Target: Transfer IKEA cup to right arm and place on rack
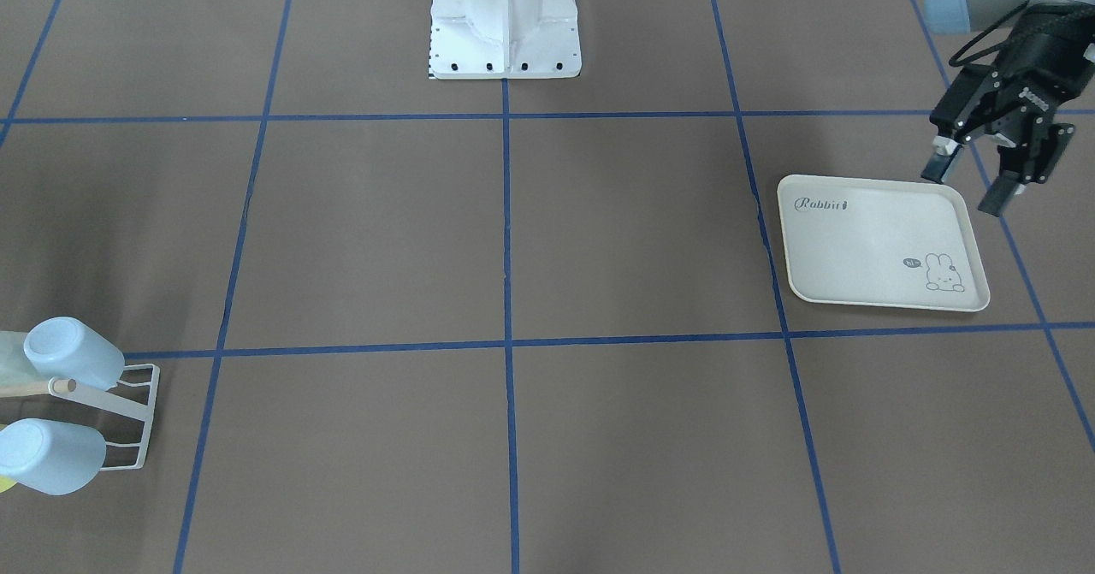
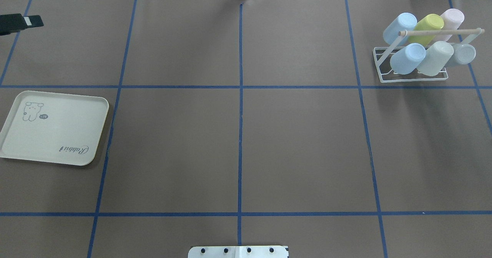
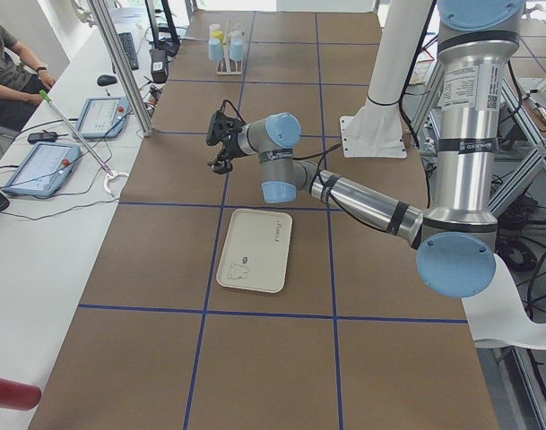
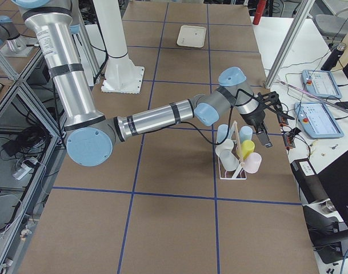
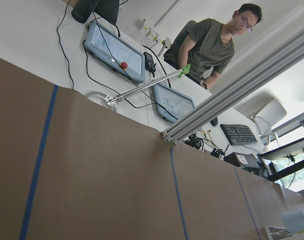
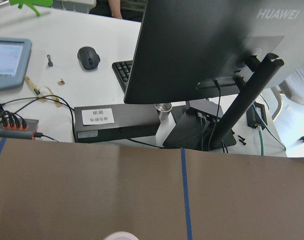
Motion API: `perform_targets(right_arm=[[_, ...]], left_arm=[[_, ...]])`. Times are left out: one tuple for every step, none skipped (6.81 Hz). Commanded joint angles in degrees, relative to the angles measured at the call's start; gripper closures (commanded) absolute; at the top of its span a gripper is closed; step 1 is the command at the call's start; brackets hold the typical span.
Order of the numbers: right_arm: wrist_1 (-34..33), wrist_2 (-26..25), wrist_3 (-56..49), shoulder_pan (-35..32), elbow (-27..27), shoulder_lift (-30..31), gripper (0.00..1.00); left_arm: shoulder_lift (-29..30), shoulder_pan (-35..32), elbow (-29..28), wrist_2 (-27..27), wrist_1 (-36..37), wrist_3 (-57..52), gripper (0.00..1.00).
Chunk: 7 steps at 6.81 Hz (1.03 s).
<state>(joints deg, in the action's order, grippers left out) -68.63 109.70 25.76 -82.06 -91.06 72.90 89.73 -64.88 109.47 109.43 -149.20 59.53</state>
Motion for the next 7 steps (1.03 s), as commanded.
perform_targets(right_arm=[[-14.98, 10.49, -12.9, -4.16, -0.61, 0.05, 0.0], [-18.52, 14.45, -13.36, -4.51, -1.91, 0.83, 0.0], [-22.38, 17.71, -13.28, -4.52, -2.28, 0.58, 0.0], [-21.99, 18.27, -13.36, -4.52, -3.24, 1.18, 0.0], [-20.85, 18.1, -13.45, -4.43, -3.25, 4.15, 0.0], [-17.53, 17.66, -13.37, -4.52, -2.99, 4.96, 0.0], [-16.46, 17.74, -13.45, -4.52, -3.24, 7.32, 0.0]], left_arm=[[-1.73, -3.93, -0.39, 1.56, 9.25, -20.0, 0.0], [-4.53, -5.94, -1.0, 4.27, 9.46, -29.9, 0.0], [-4.82, -9.88, -3.88, 10.04, 9.63, -31.92, 0.0], [-4.83, -12.44, -6.7, 13.49, 9.46, -31.94, 0.0], [-4.91, -12.73, -7.33, 13.26, 9.02, -32.2, 0.0], [-6.83, -12.65, -8.21, 13.0, 7.89, -32.55, 0.0], [-6.76, -12.47, -10.31, 12.48, 6.83, -32.29, 0.0]])
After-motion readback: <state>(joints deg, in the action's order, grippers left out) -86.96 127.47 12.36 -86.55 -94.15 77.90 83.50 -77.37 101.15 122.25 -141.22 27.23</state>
